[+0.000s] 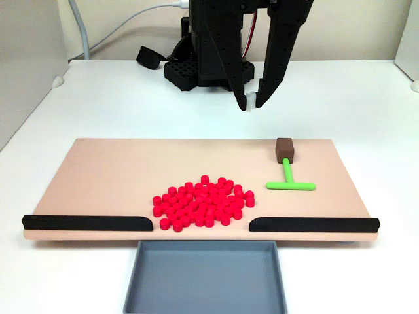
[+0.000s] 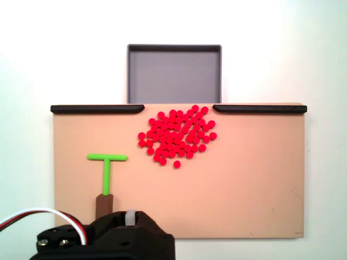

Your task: Grasp a green tool by the dark brown handle.

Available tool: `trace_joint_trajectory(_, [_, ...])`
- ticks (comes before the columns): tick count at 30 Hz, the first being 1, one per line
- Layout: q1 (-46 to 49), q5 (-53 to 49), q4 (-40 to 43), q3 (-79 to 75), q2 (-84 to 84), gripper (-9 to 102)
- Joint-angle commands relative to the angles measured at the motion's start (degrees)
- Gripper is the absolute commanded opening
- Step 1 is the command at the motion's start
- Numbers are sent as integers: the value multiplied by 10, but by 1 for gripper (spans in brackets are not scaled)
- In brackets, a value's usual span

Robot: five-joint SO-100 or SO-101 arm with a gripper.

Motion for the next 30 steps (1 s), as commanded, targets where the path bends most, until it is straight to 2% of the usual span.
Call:
trace_joint_trajectory(1, [-13,14,1,-11,18,0])
trace_joint_trajectory(19, [-70,98,1,16,20,0])
trace_joint_trajectory(30, [-75,93,-5,37,25,0])
